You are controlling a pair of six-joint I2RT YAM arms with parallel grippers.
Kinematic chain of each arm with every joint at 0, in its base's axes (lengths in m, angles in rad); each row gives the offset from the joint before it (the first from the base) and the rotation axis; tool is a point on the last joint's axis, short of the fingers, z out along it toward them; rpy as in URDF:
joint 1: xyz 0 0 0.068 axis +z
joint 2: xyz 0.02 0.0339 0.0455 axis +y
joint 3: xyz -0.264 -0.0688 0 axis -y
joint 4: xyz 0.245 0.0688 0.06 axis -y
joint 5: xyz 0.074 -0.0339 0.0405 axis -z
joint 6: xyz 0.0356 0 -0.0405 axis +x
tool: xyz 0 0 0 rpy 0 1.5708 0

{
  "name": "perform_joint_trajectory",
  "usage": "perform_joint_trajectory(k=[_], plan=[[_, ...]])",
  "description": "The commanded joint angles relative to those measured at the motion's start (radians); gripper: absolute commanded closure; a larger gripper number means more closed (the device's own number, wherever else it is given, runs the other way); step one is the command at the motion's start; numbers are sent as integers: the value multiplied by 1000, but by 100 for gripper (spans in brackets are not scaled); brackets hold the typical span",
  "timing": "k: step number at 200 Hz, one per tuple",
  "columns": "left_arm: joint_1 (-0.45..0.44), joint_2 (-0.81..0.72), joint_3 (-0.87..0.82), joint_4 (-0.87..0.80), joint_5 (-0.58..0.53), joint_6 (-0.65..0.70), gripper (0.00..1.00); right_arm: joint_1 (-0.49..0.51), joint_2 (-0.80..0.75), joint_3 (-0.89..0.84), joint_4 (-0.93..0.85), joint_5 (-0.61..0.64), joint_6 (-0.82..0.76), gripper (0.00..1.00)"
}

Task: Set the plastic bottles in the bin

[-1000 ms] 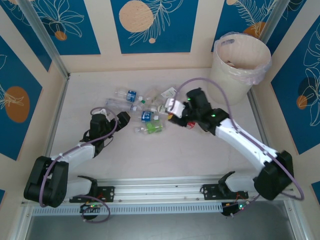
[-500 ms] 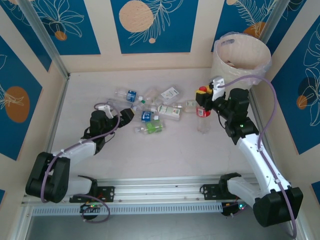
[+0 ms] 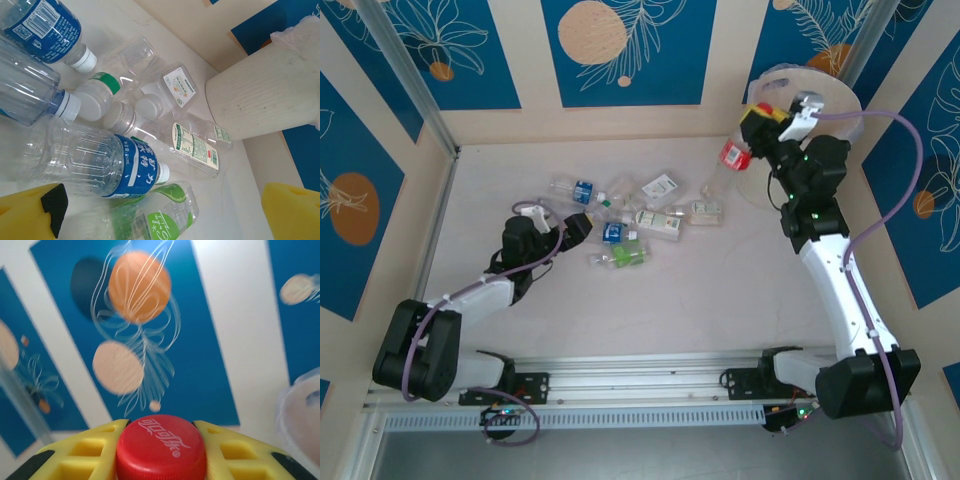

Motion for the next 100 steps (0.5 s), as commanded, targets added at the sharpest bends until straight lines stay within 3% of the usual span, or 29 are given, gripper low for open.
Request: perform_joint_trajectory(k=[1,30,52,75,100], plan=[[-9,-2,14,-7,11,7,0,-24,43,94,157,232,92,100],[-9,-6,13,-14,0,15,0,-75,126,153,330,444,163,100],[-9,-8,14,-20,-3,17,0,-92,209,233,454,575,65,100],[-9,-17,10,-34,-12,25,0,-121,293,312,528,635,-37,100],[-9,-29,0,-40,-29,30,0,-132,358,364,460,649,-83,100]])
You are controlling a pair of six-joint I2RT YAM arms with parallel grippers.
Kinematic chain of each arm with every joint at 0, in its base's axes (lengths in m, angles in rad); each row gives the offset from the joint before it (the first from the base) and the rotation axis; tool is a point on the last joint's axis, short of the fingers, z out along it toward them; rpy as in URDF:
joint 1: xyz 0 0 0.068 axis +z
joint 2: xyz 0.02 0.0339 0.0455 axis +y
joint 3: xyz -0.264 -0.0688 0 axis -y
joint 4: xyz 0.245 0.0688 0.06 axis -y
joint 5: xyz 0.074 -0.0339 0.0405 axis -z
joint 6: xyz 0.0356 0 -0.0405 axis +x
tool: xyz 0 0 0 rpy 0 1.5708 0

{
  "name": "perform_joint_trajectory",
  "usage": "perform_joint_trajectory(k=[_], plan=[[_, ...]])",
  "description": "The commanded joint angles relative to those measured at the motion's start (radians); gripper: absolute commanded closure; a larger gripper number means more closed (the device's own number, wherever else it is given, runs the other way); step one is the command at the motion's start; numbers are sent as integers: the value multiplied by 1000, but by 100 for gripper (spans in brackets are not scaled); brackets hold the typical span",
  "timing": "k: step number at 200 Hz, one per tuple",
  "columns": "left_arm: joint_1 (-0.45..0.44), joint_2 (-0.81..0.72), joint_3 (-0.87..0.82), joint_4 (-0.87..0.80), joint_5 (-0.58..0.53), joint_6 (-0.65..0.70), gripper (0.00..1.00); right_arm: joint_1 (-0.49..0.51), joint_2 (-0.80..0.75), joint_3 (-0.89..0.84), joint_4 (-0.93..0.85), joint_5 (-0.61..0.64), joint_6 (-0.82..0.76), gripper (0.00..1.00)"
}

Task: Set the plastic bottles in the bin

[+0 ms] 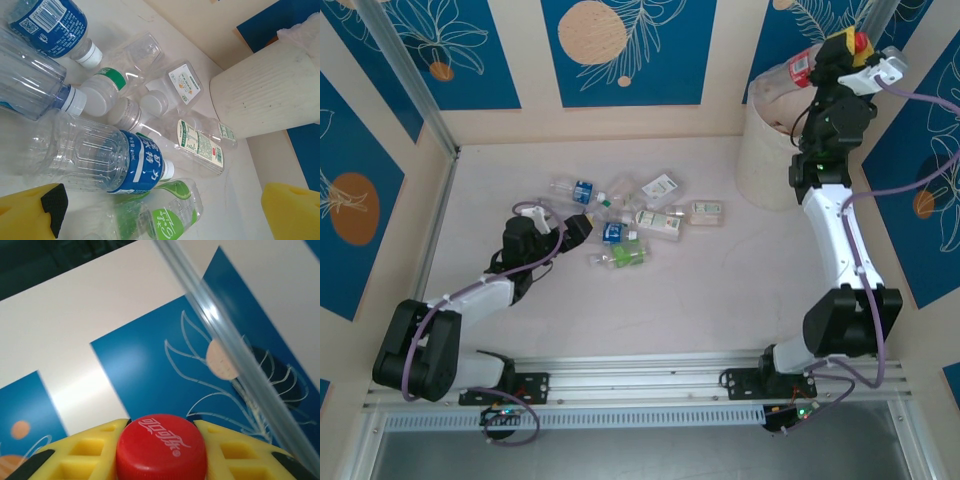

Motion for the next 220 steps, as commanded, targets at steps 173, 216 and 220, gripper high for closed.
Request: perform_joint_trajectory(k=[173,216,220], plan=[[-9,22,23,-23,-21,18,0,13,144,92,-544,-49,-88,98],[-10,38,34,-25,-15,16,0,8,211,152,-652,-85,-118,92],[-9,39,35,-25,-14,19,0,6,219,162,-662,-94,-117,92]])
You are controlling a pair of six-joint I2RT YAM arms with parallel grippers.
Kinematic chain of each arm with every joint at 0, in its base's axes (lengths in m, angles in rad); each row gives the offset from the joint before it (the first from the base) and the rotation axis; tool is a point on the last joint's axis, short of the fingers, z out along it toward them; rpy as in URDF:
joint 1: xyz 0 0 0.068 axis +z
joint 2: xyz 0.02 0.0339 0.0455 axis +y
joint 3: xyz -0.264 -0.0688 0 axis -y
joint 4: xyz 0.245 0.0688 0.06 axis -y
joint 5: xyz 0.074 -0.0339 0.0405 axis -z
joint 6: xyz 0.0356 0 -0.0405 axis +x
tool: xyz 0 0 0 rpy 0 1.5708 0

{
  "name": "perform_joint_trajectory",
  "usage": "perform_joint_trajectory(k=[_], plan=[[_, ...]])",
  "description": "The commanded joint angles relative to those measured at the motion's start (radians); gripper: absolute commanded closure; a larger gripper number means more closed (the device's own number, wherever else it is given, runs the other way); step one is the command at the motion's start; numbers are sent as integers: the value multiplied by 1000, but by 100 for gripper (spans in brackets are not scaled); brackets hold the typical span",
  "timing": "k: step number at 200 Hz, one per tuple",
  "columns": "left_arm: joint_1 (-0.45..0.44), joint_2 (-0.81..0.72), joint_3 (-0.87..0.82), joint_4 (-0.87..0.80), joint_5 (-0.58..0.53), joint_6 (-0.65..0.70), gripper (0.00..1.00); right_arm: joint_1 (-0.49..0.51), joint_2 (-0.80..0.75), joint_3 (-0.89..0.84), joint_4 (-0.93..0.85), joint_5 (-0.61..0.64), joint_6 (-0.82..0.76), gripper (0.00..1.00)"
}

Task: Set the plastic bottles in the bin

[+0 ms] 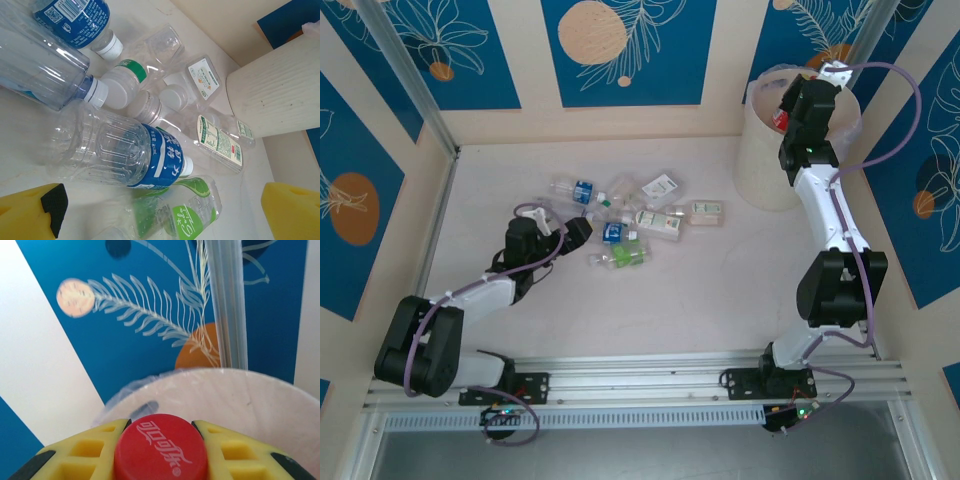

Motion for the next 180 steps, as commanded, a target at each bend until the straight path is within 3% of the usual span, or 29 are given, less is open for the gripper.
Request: perform_joint_trajectory(k=[1,54,69,93,115,133,180], plan=[[-8,15,33,9,14,1,0,4,35,63,-104,-66,-5,92],[-8,23,29,3,8,1,0,-1,151,196,-136,-152,7,88],[-8,21,33,-3,-2,5,0,-2,191,263,-189,-151,9,77],[-8,28,51,-26,-29,24,0,-7,251,349,-233,-175,14,50],[-7,47,74,-39,-22,32,0,-17,271,387,-227,-234,52,36],[-8,58,76,-36,-21,27,0,-19,272,396,-180,-250,64,28],[-7,70,81,-63,-33,34,0,-19,265,448,-193,-315,83,22]])
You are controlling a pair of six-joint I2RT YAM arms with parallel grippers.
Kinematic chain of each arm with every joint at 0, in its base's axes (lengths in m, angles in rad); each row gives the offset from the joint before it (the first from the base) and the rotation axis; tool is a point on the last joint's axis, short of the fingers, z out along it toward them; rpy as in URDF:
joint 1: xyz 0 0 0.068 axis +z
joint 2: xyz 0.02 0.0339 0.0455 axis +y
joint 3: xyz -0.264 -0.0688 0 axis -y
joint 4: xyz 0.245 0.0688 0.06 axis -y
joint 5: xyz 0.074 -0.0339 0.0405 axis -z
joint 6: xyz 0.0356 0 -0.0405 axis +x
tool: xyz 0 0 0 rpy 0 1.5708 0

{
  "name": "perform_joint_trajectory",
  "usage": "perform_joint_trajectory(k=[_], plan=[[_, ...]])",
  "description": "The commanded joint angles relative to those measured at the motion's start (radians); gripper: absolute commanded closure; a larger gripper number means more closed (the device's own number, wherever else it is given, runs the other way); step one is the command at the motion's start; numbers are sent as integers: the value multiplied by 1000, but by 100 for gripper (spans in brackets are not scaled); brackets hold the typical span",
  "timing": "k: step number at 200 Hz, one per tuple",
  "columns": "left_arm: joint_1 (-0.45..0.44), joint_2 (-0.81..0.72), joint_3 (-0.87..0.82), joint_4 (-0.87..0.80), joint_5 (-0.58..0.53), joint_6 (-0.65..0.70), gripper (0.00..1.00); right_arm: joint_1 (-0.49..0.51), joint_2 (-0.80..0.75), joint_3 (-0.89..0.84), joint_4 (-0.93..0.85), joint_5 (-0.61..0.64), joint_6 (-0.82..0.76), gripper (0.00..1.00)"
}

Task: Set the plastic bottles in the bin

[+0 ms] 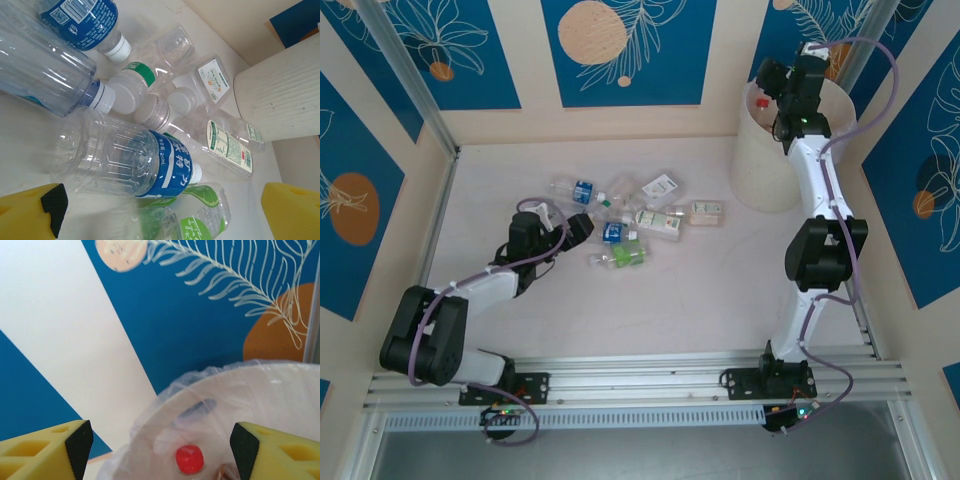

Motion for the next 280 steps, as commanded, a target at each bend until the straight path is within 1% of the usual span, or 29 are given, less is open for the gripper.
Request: perform_joint_trajectory(k=[1,27,37,49,77,114,142,166,181,203,225,252,280], plan=[[-8,10,27,-26,-16,25,0,-5,-20,41,15,-70,27,22],[-9,26,52,-88,-31,20,0,2,-88,-8,8,-114,39,15],[-7,37,65,-111,-35,15,0,8,-123,-37,4,-137,39,10],[-8,48,78,-135,-40,7,0,15,-172,-86,-9,-172,36,0],[-10,64,106,-198,-76,-18,0,24,-329,-253,-33,-259,48,1],[-11,61,164,-319,-122,31,0,24,-561,-542,5,-403,59,1],[-40,64,188,-349,-128,48,0,24,-692,-715,11,-428,85,1],[-103,76,213,-383,-133,149,0,21,-785,-844,11,-441,118,1],[-135,85,221,-385,-102,245,0,23,-837,-925,17,-468,128,1],[-163,112,203,-335,-50,323,0,22,-897,-1037,43,-484,152,1],[-203,155,203,-305,-41,390,0,19,-936,-1121,76,-491,162,1],[-265,194,201,-280,-30,469,0,19,-958,-1161,101,-495,138,1],[-331,188,182,-291,-60,556,0,18,-959,-1143,67,-476,111,1]])
